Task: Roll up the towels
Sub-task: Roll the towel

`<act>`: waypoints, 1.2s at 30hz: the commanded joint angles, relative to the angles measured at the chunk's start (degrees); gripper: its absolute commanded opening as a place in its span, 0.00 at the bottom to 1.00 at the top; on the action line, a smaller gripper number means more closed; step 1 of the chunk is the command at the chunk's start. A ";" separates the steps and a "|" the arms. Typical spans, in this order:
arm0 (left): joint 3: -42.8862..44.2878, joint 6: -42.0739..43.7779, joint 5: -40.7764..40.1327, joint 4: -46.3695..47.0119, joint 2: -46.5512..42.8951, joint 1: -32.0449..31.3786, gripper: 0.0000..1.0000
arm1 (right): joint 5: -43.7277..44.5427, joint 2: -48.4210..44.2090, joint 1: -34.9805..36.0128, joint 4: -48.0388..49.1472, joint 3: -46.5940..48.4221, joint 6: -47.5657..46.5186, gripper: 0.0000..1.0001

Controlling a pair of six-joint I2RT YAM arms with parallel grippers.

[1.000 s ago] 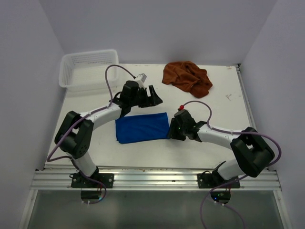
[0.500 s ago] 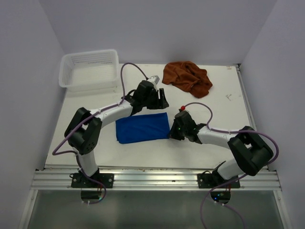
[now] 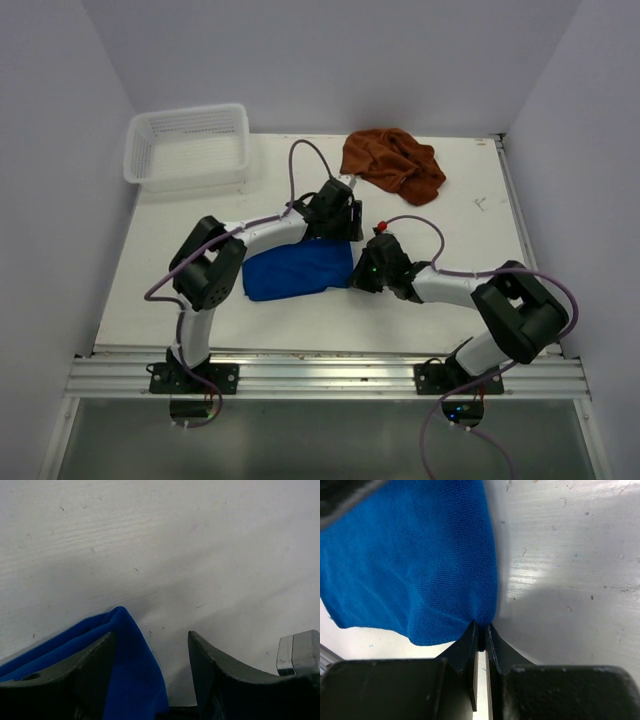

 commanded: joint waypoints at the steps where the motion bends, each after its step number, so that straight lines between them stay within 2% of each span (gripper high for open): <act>1: 5.51 2.21 -3.89 -3.77 1.95 -1.18 0.63 | 1.03 1.97 -0.12 -1.84 -1.57 -0.79 0.00; 11: 9.64 3.09 -11.01 -11.23 6.52 -2.32 0.59 | 3.58 -0.67 -0.12 -5.97 -0.87 -3.95 0.00; 23: 14.57 3.79 -13.03 -15.45 10.75 -2.85 0.50 | 2.62 -0.41 -0.12 -6.15 -0.25 -5.09 0.00; 27: 14.92 4.41 -14.61 -17.74 11.27 -2.85 0.42 | 3.40 -1.02 0.06 -6.50 0.19 -6.59 0.00; 36: 14.13 4.15 -14.79 -19.42 12.50 -3.55 0.39 | 4.02 -0.67 0.76 -8.96 1.15 -8.17 0.00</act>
